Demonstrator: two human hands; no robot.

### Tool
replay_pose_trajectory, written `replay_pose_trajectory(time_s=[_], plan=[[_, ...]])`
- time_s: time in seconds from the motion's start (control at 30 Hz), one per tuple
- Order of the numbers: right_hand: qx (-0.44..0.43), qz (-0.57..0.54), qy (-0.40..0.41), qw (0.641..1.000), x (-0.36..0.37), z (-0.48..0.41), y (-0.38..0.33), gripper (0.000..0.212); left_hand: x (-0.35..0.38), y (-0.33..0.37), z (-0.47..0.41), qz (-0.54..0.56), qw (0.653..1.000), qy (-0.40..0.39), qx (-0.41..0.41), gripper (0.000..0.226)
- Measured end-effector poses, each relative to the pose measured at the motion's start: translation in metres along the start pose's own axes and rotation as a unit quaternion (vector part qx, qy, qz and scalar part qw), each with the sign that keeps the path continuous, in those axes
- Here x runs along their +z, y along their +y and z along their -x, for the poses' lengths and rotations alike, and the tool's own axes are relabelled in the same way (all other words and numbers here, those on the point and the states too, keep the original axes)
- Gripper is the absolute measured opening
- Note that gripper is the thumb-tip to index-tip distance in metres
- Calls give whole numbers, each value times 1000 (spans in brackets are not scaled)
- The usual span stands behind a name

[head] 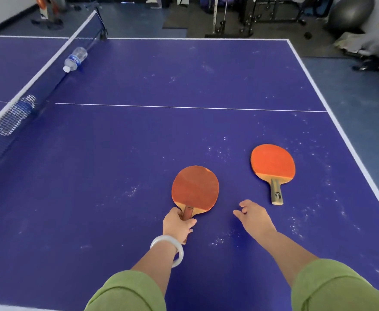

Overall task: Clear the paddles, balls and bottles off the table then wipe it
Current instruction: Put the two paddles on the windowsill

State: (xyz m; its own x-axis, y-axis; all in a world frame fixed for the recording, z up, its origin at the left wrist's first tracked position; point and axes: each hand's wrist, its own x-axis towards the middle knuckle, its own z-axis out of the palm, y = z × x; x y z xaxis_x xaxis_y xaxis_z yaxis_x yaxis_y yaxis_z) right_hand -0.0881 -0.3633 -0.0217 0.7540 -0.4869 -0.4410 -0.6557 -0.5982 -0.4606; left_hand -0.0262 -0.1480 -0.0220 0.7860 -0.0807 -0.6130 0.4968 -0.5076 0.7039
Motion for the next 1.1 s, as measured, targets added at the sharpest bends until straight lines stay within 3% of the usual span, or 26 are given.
replay_pose_trajectory(time_s=[0.1,0.23,0.37,0.8,0.93,1.1], plan=[[23,-21,50,998,-12,-2,13,40,17,8,1,9,1000,-9,20,20],[59,-25,177,982,-32,-13,27,44,38,20,1,22,999,-8,45,22],[94,-17,223,970,-49,-35,38,52,54,32,-5,29,997,-4,71,23],[150,-138,165,965,-39,-78,53,36,70,36,-17,24,998,14,64,25],[167,-224,138,950,-34,-68,49,15,68,38,-15,61,996,14,65,27],[142,-327,67,932,-26,-44,41,20,50,39,-7,149,987,28,49,26]])
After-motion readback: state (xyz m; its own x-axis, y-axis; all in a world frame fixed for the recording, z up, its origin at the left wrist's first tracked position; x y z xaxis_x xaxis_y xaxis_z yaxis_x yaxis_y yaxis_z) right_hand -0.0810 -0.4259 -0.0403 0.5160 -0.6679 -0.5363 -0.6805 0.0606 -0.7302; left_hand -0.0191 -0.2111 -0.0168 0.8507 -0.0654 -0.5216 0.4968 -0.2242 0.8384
